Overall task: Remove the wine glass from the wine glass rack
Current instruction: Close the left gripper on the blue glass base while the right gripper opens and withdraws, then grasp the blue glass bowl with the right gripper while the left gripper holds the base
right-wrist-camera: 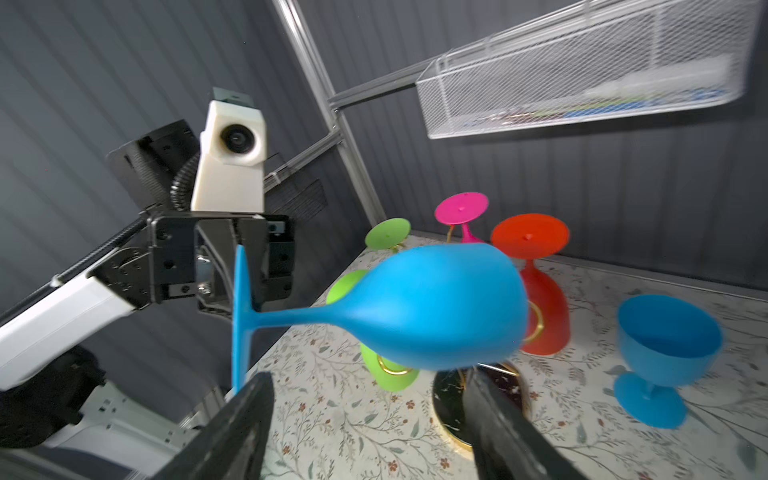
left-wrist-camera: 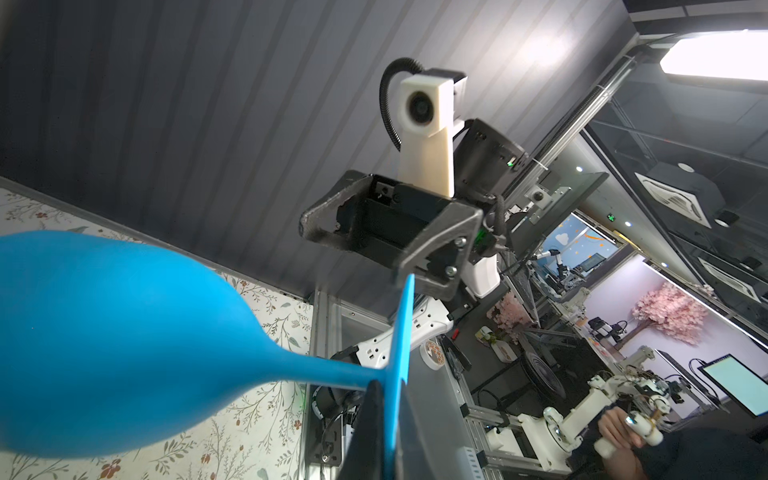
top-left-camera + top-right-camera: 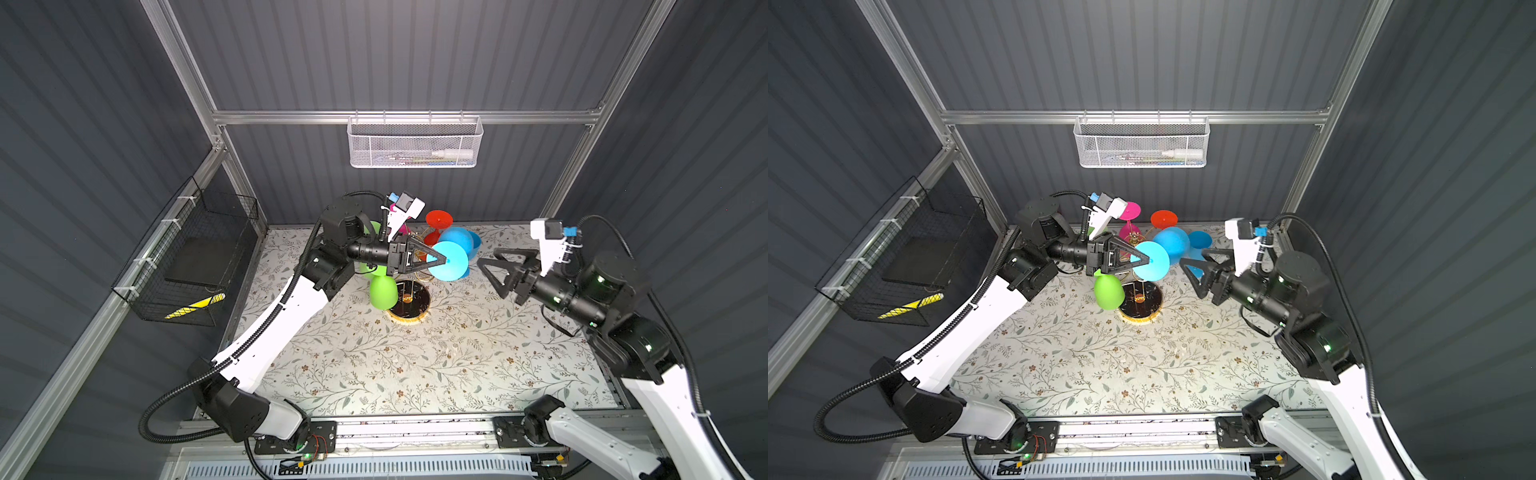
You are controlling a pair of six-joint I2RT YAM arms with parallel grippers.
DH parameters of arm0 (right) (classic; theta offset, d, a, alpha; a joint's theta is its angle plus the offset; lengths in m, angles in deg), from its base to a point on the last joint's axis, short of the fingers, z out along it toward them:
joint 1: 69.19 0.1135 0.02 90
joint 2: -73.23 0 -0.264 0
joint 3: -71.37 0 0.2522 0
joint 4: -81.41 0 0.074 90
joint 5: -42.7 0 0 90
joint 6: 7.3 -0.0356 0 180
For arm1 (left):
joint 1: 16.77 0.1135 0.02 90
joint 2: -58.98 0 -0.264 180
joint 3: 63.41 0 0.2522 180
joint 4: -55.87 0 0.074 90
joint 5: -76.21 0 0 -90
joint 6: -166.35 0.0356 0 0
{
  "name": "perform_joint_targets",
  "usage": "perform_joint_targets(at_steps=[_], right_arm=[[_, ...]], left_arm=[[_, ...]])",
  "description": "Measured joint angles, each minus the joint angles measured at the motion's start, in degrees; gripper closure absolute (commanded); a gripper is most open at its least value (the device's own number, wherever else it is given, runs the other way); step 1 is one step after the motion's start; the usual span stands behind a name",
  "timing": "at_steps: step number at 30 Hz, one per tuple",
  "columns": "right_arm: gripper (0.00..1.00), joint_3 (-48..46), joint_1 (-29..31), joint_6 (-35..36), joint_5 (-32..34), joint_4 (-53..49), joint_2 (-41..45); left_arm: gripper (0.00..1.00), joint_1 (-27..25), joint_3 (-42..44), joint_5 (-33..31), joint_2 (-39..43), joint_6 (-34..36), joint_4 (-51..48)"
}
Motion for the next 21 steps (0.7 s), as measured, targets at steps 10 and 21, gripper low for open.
perform_joint_targets(at_steps=[10, 21], right_arm=[[0.11, -12.1, -0.2, 19.3, 5.2, 8.6, 4.8], [0.07, -14.0, -0.2, 31.4, 4.2, 14.3, 1.3]], left_arm=[[1.00, 0.0, -2.8, 3.6, -1.0, -2.4, 0.5], [1.00, 0.2, -4.7, 4.0, -4.2, -7.1, -0.4]])
